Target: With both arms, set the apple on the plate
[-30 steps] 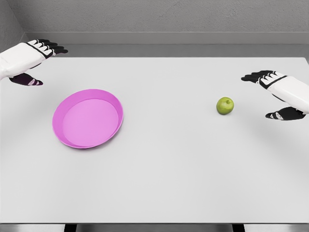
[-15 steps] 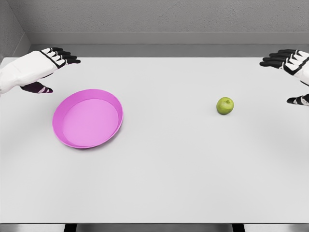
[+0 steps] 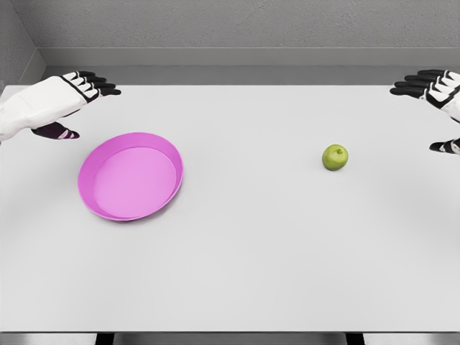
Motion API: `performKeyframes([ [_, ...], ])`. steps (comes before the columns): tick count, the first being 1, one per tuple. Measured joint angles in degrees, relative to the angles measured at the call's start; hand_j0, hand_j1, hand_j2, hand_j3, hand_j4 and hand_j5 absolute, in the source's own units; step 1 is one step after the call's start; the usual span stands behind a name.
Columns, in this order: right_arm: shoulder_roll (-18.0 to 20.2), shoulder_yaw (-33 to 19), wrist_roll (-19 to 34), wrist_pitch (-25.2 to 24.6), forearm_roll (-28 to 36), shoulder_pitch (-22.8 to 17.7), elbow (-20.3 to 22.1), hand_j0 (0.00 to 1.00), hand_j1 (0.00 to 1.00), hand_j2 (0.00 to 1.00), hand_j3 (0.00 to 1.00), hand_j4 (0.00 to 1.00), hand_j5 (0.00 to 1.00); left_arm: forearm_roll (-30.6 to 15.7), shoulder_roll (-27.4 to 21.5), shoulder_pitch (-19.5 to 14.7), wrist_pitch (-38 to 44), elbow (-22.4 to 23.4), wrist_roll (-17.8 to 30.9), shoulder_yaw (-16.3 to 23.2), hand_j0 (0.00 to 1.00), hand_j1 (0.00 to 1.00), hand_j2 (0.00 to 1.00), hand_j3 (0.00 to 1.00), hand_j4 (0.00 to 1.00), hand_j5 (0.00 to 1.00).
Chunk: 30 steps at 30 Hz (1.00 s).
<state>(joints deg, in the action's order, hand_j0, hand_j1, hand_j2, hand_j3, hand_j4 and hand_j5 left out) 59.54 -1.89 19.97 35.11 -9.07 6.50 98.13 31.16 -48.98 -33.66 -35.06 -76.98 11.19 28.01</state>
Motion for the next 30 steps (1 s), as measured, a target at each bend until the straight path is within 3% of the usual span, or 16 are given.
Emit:
performKeyframes([
  [12, -0.83, 3.54, 0.07, -1.07, -0.02, 2.28, 0.58, 1.0, 1.0, 1.0, 1.0, 1.0, 1.0, 0.03, 0.0, 0.0, 0.0, -0.56, 0.0, 0.0, 1.0, 1.0, 1.0, 1.0, 1.0, 1.0],
  [15, -2.36, 9.15, 0.14, -8.65, -2.76, 14.85, 0.77, 1.0, 1.0, 1.0, 1.0, 1.0, 1.0, -0.02, -0.05, 0.01, 0.01, -0.6, 0.0, -0.01, 1.0, 1.0, 1.0, 1.0, 1.0, 1.0],
  [18, -6.72, 19.0, 2.36, -16.28, -8.01, 26.62, -0.39, 1.0, 1.0, 1.0, 1.0, 1.0, 1.0, 0.04, -0.29, 0.43, 0.0, -0.81, 0.0, 0.0, 1.0, 1.0, 1.0, 1.0, 1.0, 1.0],
  [22, -12.83, 30.28, 6.12, -22.14, -13.46, 33.57, -4.94, 1.0, 1.0, 1.0, 1.0, 1.0, 1.0, 0.03, -0.93, 1.23, 0.0, -2.07, 0.0, 0.0, 1.0, 1.0, 1.0, 1.0, 1.0, 1.0],
  [24, -16.06, 35.44, 6.94, -23.54, -15.34, 37.18, -9.13, 1.0, 1.0, 1.0, 1.0, 1.0, 1.0, -0.05, -1.25, 1.14, 0.0, -2.39, 0.0, 0.07, 1.0, 1.0, 1.0, 1.0, 1.0, 1.0],
  [27, -19.07, 40.4, 7.51, -24.47, -16.65, 37.79, -14.04, 1.0, 1.0, 1.0, 1.0, 1.0, 1.0, -0.13, -1.42, 1.23, 0.0, -2.58, 0.0, 0.15, 1.0, 1.0, 1.0, 1.0, 1.0, 1.0],
  [30, -19.91, 42.11, 7.74, -24.78, -17.12, 37.97, -15.9, 1.0, 1.0, 1.0, 1.0, 1.0, 1.0, -0.11, -1.37, 1.23, 0.0, -2.59, 0.02, 0.19, 1.0, 1.0, 1.0, 1.0, 1.0, 1.0],
])
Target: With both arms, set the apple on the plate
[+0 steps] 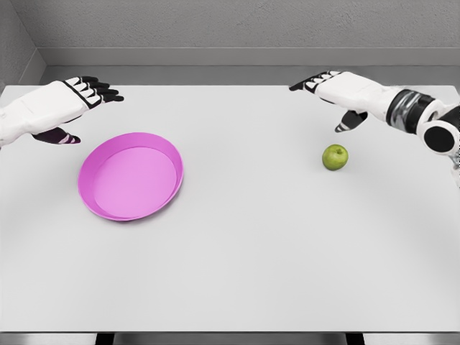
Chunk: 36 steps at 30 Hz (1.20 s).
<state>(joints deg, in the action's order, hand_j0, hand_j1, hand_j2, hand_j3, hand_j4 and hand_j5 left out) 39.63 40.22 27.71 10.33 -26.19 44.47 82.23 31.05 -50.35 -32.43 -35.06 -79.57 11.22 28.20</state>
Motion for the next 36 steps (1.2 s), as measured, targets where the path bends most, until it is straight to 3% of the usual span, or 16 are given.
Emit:
performKeyframes([
  [7, 0.15, 0.57, 5.32, 0.18, -0.21, 0.7, 0.42, 1.0, 1.0, 1.0, 1.0, 1.0, 1.0, 0.0, -0.28, 0.0, 0.0, 0.0, 0.01, 0.25, 1.0, 1.0, 1.0, 1.0, 1.0, 1.0],
  [11, 0.9, -1.16, 6.79, 0.13, -0.18, 0.97, 3.7, 1.0, 1.0, 1.0, 1.0, 1.0, 1.0, 0.05, -0.13, 0.0, 0.0, -0.06, 0.02, 0.25, 1.0, 1.0, 1.0, 1.0, 1.0, 1.0],
  [19, 2.95, -2.09, 7.29, 0.59, -0.17, -1.23, 5.89, 1.0, 1.0, 1.0, 1.0, 1.0, 1.0, 0.06, -0.05, 0.0, 0.0, -0.2, 0.04, 0.5, 1.0, 1.0, 1.0, 1.0, 1.0, 1.0],
  [27, 7.57, -2.1, 7.32, 1.75, -0.1, -4.3, 8.81, 1.0, 1.0, 1.0, 1.0, 1.0, 1.0, 0.07, -0.03, 0.09, 0.0, -0.69, 0.04, 0.71, 1.0, 1.0, 1.0, 1.0, 1.0, 1.0],
  [36, 7.52, -0.86, 7.32, 1.75, 0.06, -5.71, 7.37, 1.0, 1.0, 1.0, 1.0, 1.0, 1.0, 0.14, 0.11, 0.35, 0.0, -0.92, 0.07, 0.75, 1.0, 1.0, 1.0, 1.0, 1.0, 1.0],
])
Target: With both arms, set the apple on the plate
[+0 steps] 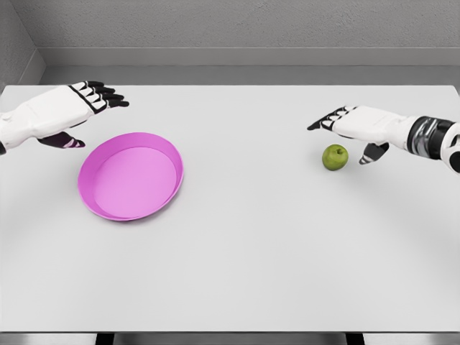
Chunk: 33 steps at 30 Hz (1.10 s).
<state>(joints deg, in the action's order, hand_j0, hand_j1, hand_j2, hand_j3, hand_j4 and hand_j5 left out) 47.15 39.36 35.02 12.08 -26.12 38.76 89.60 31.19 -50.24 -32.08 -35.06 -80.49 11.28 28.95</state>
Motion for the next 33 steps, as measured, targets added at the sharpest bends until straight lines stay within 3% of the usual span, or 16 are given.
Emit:
performKeyframes([
  [8, -0.24, 2.19, 0.0, -0.11, 0.05, -1.41, -2.53, 1.0, 1.0, 1.0, 1.0, 1.0, 1.0, 0.02, 0.17, 0.09, 0.0, -0.02, 0.0, -0.07, 1.0, 1.0, 1.0, 1.0, 1.0, 1.0],
  [22, -4.44, 2.78, 0.0, -0.63, -0.05, 0.79, -8.69, 1.0, 1.0, 1.0, 1.0, 1.0, 1.0, 1.0, 0.41, 0.09, 0.0, 0.06, 0.0, -0.17, 1.0, 1.0, 1.0, 1.0, 1.0, 1.0],
  [30, -4.93, 3.16, 0.0, -0.63, -0.15, 0.7, -10.35, 1.0, 1.0, 1.0, 1.0, 1.0, 1.0, 1.63, 0.46, 0.09, 0.0, 0.05, 0.0, -0.19, 1.0, 1.0, 1.0, 1.0, 1.0, 1.0],
  [31, -4.93, 3.29, 0.0, -0.63, -0.15, 0.7, -10.47, 0.99, 0.99, 0.99, 0.99, 0.99, 0.99, 1.67, 0.46, 0.09, 0.0, 0.05, 0.0, -0.2, 1.0, 1.0, 1.0, 1.0, 1.0, 1.0],
  [33, -4.93, 3.47, 0.0, -0.6, -0.16, 0.7, -10.59, 0.85, 0.85, 0.85, 0.85, 0.85, 0.85, 1.71, 0.46, 0.09, 0.0, 0.05, 0.0, -0.22, 1.0, 1.0, 1.0, 1.0, 1.0, 1.0],
])
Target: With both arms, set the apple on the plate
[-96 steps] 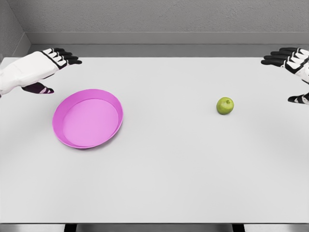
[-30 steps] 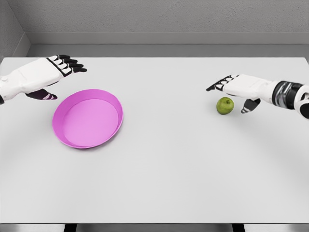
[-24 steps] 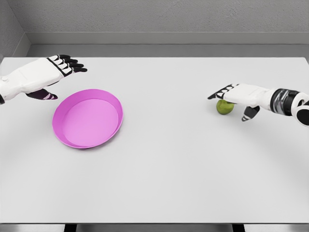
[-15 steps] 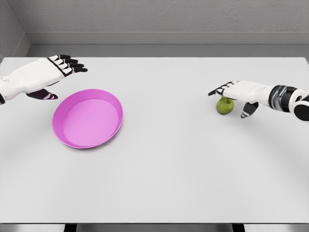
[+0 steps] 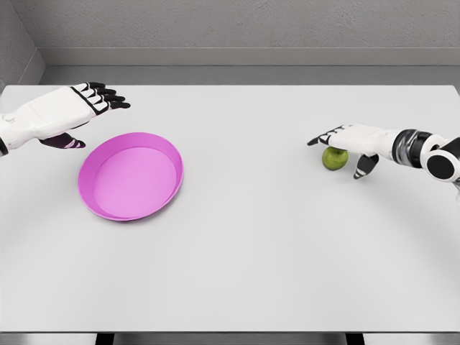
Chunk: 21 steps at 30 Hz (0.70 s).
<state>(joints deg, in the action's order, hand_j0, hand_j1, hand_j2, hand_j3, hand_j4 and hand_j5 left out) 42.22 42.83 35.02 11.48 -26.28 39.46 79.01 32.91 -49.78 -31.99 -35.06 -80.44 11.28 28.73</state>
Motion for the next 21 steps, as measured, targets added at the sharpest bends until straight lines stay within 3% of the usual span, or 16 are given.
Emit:
performKeyframes([
  [3, 0.07, 0.11, 0.0, 0.15, 0.0, 0.0, -0.02, 0.59, 0.59, 0.59, 0.59, 0.59, 0.59, 0.03, 0.0, 0.0, 0.0, 0.0, 0.0, -0.02, 1.0, 1.0, 1.0, 1.0, 1.0, 1.0],
  [4, 0.1, 0.13, 0.0, 0.23, 0.0, -0.18, 0.0, 0.56, 0.56, 0.56, 0.56, 0.56, 0.56, 0.03, 0.0, 0.0, 0.0, 0.0, 0.0, -0.03, 1.0, 1.0, 1.0, 1.0, 1.0, 1.0],
  [11, 0.26, 0.41, -0.02, 0.38, 0.02, -0.18, 0.07, 0.56, 0.56, 0.56, 0.56, 0.56, 0.56, 0.05, 0.0, 0.0, 0.0, 0.0, 0.0, -0.14, 1.0, 1.0, 1.0, 1.0, 1.0, 1.0],
  [21, 0.31, 0.52, -0.05, 0.58, -0.05, -0.18, 0.44, 0.44, 0.44, 0.44, 0.44, 0.44, 0.44, 0.03, 0.0, 0.0, 0.0, 0.02, 0.0, -0.25, 1.0, 1.0, 1.0, 1.0, 1.0, 1.0],
])
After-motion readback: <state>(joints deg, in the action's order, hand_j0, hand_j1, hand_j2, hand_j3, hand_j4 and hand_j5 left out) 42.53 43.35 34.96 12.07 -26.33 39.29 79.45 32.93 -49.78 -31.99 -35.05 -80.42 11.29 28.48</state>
